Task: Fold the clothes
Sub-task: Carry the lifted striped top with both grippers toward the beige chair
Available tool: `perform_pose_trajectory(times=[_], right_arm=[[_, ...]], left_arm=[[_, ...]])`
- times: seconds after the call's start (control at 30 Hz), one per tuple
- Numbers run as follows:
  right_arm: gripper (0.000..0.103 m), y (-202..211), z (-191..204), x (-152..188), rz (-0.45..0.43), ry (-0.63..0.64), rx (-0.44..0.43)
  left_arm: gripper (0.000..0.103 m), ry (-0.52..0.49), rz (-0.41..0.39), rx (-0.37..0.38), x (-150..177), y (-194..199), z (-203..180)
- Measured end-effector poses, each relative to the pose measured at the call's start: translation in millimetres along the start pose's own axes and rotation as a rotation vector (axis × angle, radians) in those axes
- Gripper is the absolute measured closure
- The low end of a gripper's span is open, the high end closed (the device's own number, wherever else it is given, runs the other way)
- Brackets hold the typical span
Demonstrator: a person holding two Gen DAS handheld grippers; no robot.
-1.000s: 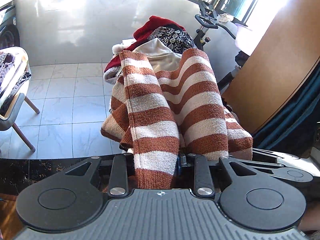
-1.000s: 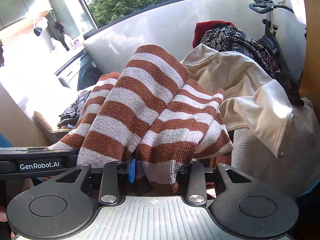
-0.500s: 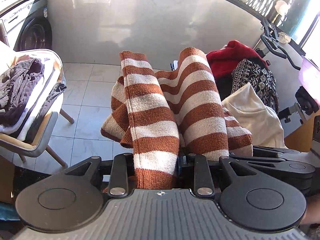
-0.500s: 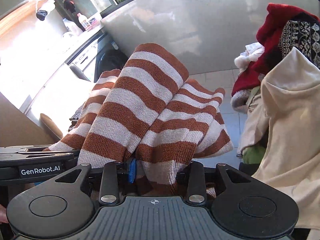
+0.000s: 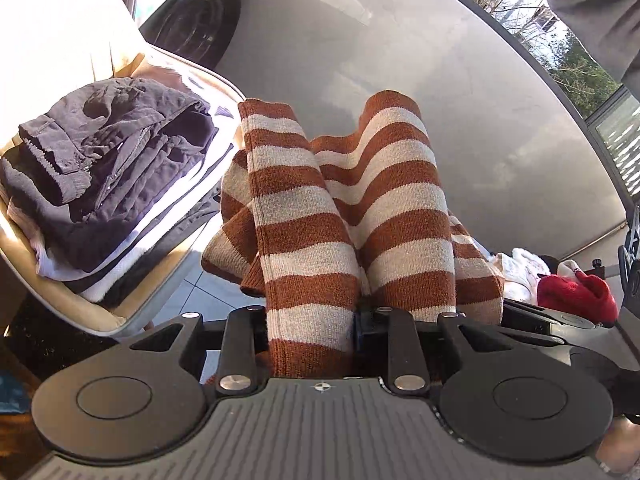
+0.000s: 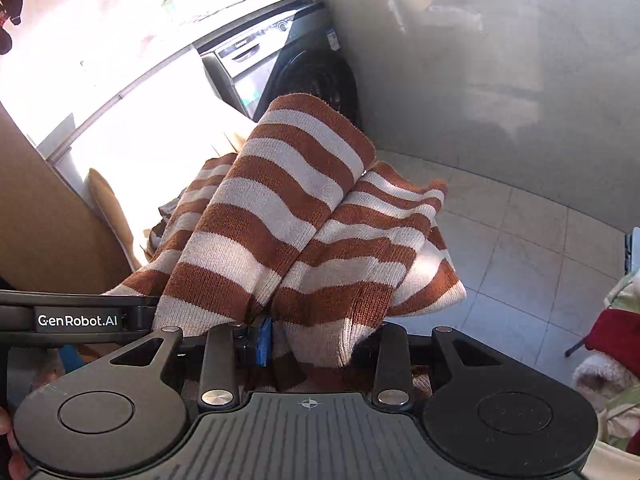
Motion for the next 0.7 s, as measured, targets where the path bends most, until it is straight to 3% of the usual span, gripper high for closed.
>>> perform_pose_trajectory(times=[0.27,0.7], right_arm=[[0.071,-111,91,-127,0.006,0.184,-0.062],[0.072,-287,175,-267,0.181,0.526,-0.314]], left_arm=[[0.075,0.180,-0.104,-0.163,-100,-20,88],[0.075,0.549,-0.241,-0.413,-206,-66,186]])
Point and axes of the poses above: each gripper's, at about its wrist camera, not at the fingertips, and y roughly against the way its jaws point, z to its left, x to its underside, the point moved 2 cm from there along -y, roughly the way its jaws point, and after that the axes turned 10 degrees about x, right-handed, at the moved point
